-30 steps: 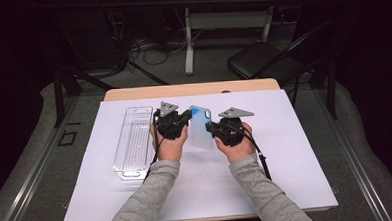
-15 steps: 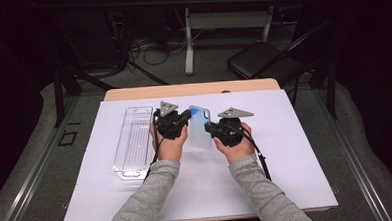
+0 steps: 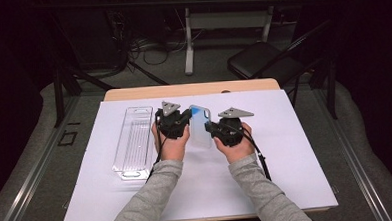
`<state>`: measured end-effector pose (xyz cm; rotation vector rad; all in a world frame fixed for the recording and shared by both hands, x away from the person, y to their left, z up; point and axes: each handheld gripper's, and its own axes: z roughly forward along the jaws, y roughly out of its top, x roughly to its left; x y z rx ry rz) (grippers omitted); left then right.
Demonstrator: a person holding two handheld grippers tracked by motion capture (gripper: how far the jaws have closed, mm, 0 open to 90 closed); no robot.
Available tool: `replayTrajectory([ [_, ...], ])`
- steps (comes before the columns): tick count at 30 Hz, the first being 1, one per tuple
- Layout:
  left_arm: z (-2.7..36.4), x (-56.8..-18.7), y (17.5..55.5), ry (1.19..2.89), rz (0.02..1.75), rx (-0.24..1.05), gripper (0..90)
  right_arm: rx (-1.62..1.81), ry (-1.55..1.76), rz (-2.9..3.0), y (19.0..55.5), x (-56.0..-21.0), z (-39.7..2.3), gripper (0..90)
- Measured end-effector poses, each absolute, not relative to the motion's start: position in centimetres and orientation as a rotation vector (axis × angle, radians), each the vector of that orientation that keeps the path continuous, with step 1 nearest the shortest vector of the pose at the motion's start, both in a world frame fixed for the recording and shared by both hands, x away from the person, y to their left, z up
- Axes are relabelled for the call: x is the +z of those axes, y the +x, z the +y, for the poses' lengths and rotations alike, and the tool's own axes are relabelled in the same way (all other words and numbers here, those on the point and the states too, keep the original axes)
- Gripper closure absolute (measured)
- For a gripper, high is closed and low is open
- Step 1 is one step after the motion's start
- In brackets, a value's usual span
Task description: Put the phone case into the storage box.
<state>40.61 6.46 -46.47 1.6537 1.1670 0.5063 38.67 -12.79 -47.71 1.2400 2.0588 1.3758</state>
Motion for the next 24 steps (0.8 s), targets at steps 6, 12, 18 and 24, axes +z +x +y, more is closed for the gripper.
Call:
replayTrajectory([
  [6,6.19,-46.38,40.59,1.65,1.185,0.52,88.5,1.38,1.242,2.057,38.67,-47.69,-12.79,81.2],
  [12,6.08,-46.33,40.57,1.654,1.189,0.527,88.5,1.381,1.247,2.055,38.68,-47.66,-12.84,81.2],
  [18,6.03,-46.31,40.6,1.654,1.189,0.532,88.5,1.383,1.246,2.054,38.69,-47.66,-12.83,81.1],
  [24,6.0,-46.32,40.61,1.653,1.198,0.531,88.5,1.386,1.245,2.053,38.69,-47.69,-12.79,81.0],
])
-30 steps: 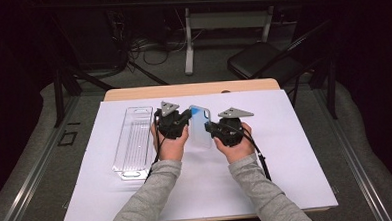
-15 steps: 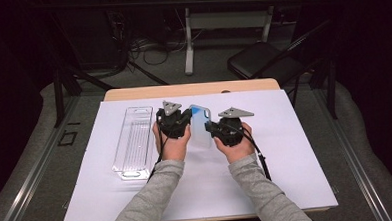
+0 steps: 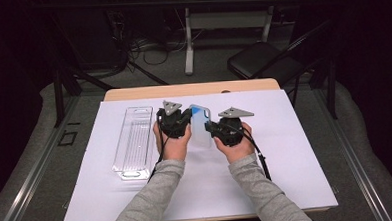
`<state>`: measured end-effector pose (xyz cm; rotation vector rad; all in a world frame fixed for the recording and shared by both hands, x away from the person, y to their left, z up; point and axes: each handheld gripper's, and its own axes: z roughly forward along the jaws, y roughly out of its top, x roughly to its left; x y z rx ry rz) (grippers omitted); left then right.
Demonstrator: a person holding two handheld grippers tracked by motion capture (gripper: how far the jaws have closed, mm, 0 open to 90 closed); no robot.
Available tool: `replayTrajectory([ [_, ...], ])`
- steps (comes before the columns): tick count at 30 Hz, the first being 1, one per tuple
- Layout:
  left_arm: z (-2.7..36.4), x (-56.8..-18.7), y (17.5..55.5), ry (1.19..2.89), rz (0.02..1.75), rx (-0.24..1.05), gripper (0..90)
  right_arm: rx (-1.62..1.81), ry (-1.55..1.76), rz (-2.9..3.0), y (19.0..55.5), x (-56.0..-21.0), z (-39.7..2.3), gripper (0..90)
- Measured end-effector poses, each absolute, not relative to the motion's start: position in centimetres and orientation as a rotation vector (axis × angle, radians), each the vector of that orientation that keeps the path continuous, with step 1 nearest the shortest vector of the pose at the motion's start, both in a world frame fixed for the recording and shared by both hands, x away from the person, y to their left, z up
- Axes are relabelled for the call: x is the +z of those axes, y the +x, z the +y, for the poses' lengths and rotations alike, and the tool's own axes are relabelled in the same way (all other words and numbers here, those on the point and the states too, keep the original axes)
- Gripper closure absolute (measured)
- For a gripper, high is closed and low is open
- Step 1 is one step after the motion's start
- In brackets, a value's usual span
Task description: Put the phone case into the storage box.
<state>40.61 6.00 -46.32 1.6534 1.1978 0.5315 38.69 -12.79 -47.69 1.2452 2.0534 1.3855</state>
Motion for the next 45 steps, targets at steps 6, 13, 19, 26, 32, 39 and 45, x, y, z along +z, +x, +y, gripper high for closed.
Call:
replayTrajectory([
  [6,6.0,-46.3,40.6,1.651,1.196,0.533,88.5,1.39,1.243,2.049,38.7,-47.7,-12.8,80.9],
  [13,6.2,-46.2,40.7,1.64,1.206,0.536,88.5,1.413,1.236,2.039,38.7,-47.6,-12.9,75.3],
  [19,6.5,-46.1,40.9,1.634,1.213,0.541,88.5,1.429,1.235,2.04,38.6,-47.5,-12.8,68.5],
  [26,7.2,-45.8,41.1,1.618,1.22,0.548,88.5,1.443,1.222,2.031,38.6,-47.4,-12.8,62.1],
  [32,8.4,-45.2,41.4,1.59,1.242,0.57,88.5,1.451,1.193,2.026,38.5,-47.3,-12.7,55.7],
  [39,10.0,-44.3,41.4,1.549,1.264,0.591,88.5,1.453,1.15,2.038,38.1,-46.9,-12.4,50.2],
  [45,11.6,-43.2,41.5,1.505,1.276,0.613,88.5,1.477,1.117,2.045,37.9,-46.6,-12.2,48.8],
])
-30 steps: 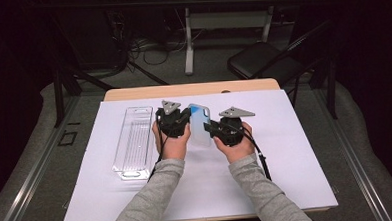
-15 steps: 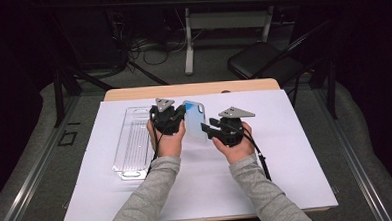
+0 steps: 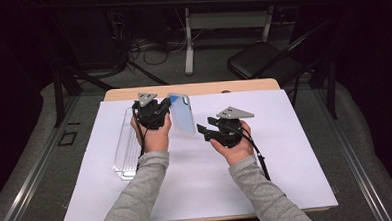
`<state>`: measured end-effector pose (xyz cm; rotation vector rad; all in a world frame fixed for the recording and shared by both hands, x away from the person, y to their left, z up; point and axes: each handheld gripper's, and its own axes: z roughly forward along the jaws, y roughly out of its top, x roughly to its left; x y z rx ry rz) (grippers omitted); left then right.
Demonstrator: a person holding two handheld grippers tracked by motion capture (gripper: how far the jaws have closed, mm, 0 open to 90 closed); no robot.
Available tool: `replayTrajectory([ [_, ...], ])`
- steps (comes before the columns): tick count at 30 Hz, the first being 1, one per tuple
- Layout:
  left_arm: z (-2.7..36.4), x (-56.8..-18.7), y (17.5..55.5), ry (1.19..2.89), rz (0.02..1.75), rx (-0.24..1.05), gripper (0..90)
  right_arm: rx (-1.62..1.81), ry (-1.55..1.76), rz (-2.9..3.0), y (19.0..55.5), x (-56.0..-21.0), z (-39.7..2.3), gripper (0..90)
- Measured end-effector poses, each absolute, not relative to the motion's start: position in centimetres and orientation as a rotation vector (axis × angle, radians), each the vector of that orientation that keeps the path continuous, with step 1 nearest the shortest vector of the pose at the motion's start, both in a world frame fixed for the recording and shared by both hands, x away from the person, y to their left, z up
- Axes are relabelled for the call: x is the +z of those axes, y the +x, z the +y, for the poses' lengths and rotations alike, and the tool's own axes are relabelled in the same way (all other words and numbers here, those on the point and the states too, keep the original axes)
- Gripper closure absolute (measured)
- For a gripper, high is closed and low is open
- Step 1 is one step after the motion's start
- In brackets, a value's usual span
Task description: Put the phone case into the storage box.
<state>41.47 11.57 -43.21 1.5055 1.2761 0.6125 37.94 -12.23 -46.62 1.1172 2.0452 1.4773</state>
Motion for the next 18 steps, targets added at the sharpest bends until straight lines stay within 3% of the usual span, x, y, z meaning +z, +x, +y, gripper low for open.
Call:
replayTrajectory([
  [18,15.4,-40.2,42.3,1.468,1.315,0.714,88.5,1.452,1.077,2.087,37.8,-46.5,-12.5,47.5],
])
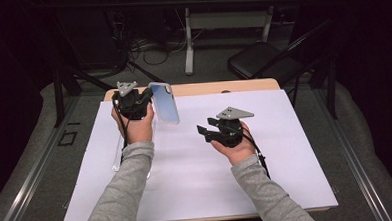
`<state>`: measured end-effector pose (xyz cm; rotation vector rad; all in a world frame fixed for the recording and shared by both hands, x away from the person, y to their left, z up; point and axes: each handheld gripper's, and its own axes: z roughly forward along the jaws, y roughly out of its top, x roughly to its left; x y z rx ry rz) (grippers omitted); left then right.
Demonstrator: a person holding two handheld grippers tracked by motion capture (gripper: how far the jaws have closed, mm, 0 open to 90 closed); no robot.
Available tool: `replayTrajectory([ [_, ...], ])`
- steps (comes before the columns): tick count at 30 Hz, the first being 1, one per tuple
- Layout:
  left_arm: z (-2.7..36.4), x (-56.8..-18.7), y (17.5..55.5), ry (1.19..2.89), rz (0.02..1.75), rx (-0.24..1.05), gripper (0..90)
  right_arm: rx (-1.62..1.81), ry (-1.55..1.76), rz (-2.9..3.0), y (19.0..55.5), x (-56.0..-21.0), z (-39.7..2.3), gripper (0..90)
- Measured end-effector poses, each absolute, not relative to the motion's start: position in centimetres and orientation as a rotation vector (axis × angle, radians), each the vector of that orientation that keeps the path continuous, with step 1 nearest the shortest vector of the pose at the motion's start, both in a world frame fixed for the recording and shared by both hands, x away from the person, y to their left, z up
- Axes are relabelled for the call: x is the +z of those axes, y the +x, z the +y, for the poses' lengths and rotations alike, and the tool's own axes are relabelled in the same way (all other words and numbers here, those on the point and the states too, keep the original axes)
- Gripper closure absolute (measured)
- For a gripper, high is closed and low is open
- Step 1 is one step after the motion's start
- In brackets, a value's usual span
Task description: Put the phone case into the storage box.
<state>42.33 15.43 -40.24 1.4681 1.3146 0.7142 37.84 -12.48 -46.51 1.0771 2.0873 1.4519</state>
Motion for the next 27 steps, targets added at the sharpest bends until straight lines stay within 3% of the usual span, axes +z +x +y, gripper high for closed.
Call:
replayTrajectory([
  [12,18.0,-38.6,43.2,1.448,1.339,0.764,88.5,1.359,1.084,2.081,37.8,-46.6,-13.7,38.3],
  [19,19.5,-37.8,43.5,1.436,1.354,0.792,88.5,1.374,1.073,2.063,37.6,-46.7,-14.8,26.8],
  [27,21.0,-37.5,44.1,1.428,1.37,0.817,88.5,1.377,1.065,2.071,37.4,-47.0,-15.8,22.6],
])
